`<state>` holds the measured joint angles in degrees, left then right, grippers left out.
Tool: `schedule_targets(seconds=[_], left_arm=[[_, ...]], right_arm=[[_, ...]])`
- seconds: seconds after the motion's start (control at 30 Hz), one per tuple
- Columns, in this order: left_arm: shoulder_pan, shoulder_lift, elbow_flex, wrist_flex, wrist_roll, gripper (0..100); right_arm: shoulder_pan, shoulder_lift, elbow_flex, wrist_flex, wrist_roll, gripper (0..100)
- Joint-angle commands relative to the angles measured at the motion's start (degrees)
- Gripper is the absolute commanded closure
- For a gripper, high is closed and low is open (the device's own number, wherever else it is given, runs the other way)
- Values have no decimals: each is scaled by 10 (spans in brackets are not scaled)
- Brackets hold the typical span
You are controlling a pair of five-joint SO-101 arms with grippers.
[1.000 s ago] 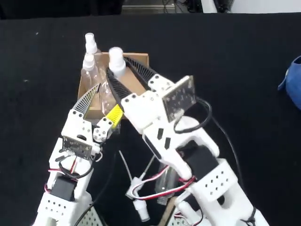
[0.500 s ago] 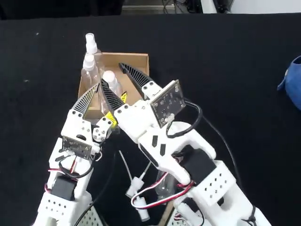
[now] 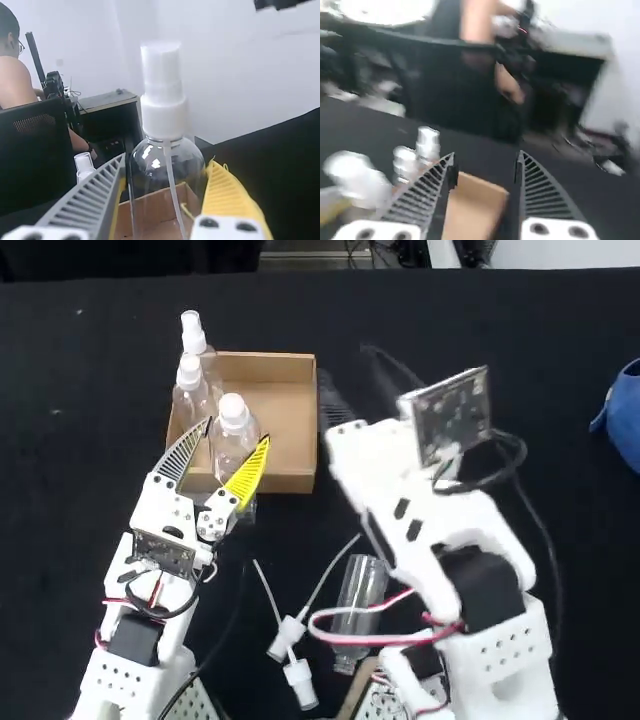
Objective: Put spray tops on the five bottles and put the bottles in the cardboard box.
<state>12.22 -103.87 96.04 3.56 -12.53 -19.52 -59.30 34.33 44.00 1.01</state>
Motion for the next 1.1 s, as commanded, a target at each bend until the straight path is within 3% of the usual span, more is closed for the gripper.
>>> schedule_targets(seconds=[0.0,0.17,0.33,0.43,0.67,1.07], left_arm=[[-15,-8,13,-4,1,970],[-71,-8,13,-7,8,970],[-124,-5,13,-3,123,970],[-156,10,14,-15,166,970],[-160,110,15,-115,105,970],[-160,428,-80,-331,105,970]], right_arm=[[95,-13,60,7,1,836],[128,-13,182,-29,-6,836],[130,-13,332,-165,-106,836],[131,-13,377,-215,-109,836],[128,-13,408,-224,-109,836],[128,-13,427,-225,-108,836]])
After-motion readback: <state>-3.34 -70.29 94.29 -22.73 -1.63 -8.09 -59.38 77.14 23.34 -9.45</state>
